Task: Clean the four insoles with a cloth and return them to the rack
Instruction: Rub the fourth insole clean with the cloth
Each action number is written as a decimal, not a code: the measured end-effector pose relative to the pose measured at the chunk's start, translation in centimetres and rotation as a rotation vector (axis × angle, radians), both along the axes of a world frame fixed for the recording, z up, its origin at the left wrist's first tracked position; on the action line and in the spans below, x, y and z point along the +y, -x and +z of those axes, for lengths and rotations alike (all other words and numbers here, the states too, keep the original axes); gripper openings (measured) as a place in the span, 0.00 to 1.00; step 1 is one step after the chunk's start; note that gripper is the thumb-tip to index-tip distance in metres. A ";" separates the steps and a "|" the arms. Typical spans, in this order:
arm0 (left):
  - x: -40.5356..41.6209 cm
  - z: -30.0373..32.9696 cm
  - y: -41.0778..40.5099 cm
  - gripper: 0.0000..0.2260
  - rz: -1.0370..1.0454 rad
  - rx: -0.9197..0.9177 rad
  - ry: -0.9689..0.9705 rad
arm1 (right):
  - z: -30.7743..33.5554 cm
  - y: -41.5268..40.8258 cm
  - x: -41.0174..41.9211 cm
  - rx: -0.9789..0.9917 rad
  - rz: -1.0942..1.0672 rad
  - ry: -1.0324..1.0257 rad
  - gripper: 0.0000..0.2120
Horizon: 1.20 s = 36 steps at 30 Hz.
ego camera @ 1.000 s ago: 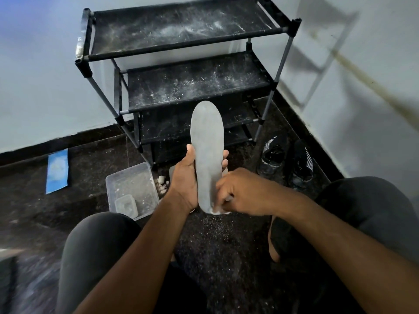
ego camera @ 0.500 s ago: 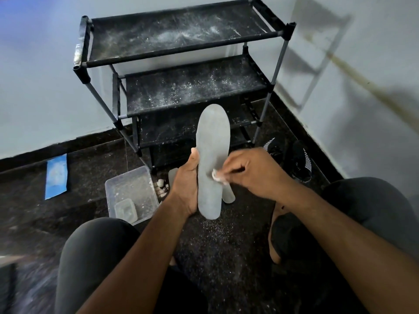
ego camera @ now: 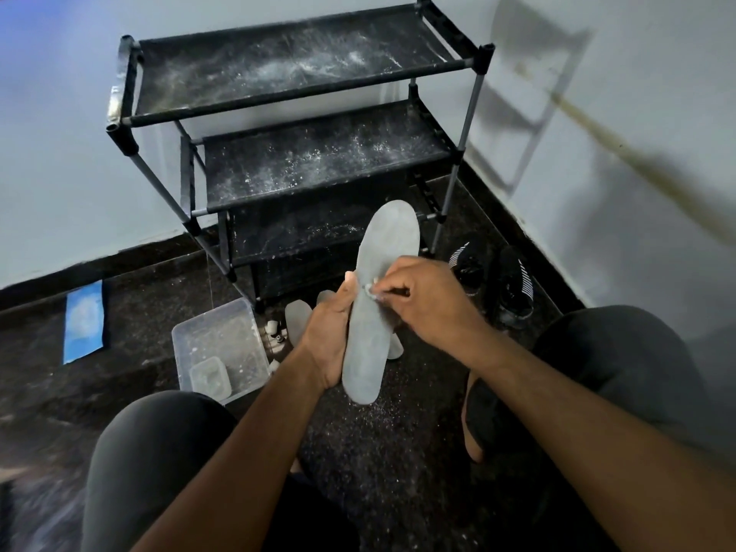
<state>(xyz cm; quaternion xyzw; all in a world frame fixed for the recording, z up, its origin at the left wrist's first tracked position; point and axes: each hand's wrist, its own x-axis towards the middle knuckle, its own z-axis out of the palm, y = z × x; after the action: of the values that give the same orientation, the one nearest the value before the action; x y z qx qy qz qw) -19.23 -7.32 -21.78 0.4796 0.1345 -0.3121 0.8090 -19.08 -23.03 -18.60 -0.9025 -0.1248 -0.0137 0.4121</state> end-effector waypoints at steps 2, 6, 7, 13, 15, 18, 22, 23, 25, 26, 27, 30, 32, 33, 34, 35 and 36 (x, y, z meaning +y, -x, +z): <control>0.1 -0.1 -0.1 0.27 0.007 0.009 -0.027 | 0.1 0.9 0.6 0.104 0.161 0.022 0.04; 0.5 0.3 0.0 0.28 -0.020 0.006 -0.030 | 1.4 1.1 -0.4 0.198 0.250 0.090 0.05; 0.5 0.4 0.1 0.28 -0.030 0.004 -0.024 | 1.5 0.6 -0.7 0.145 0.177 0.077 0.06; -0.6 0.5 0.6 0.26 -0.107 0.032 -0.021 | 0.2 0.2 0.2 0.018 0.047 0.134 0.04; -0.2 0.5 0.4 0.26 -0.096 0.017 -0.043 | 0.2 1.0 0.4 0.170 0.220 0.161 0.04; 0.1 1.1 0.4 0.27 -0.083 0.014 -0.046 | 0.7 0.7 -0.5 0.227 0.232 0.217 0.02; -0.3 1.4 0.7 0.27 -0.110 0.020 -0.012 | 0.7 -0.6 -1.5 0.011 -0.119 0.043 0.05; -0.4 1.3 0.7 0.27 -0.122 0.024 -0.012 | 0.6 -0.7 -1.3 -0.014 -0.167 0.034 0.04; -0.4 1.2 0.8 0.27 -0.145 0.013 -0.022 | 0.2 -0.5 -0.9 0.032 -0.124 0.099 0.03; -0.4 1.3 0.8 0.27 -0.142 0.009 -0.033 | 0.1 -0.1 -0.6 0.074 -0.039 0.151 0.03; -0.4 1.4 0.8 0.26 -0.128 0.002 -0.046 | 0.1 0.3 -0.3 0.135 0.058 0.192 0.04; -0.1 1.6 0.8 0.25 -0.074 -0.026 -0.073 | 0.6 0.6 -0.5 0.248 0.194 0.217 0.03; 0.0 1.7 0.7 0.25 -0.060 -0.010 -0.042 | 1.1 -0.1 -1.4 0.179 0.072 0.135 0.05; -0.1 1.8 0.8 0.25 -0.075 0.000 -0.030 | 1.2 -0.6 -1.8 0.096 -0.030 0.103 0.05; -0.3 1.7 0.8 0.26 -0.099 0.013 -0.030 | 1.1 -0.9 -2.1 0.008 -0.129 0.086 0.05; -0.4 1.6 1.0 0.26 -0.119 0.027 -0.023 | 0.9 -1.1 -2.2 -0.051 -0.199 0.078 0.05; -0.6 1.5 1.1 0.27 -0.125 0.038 -0.017 | 0.7 -1.0 -1.9 -0.072 -0.225 0.081 0.04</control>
<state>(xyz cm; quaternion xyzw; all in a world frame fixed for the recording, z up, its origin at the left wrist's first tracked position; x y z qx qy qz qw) -20.32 -7.94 -20.24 0.4877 0.1224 -0.3700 0.7812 -18.05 -24.94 -17.93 -0.9257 -0.0380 -0.0869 0.3663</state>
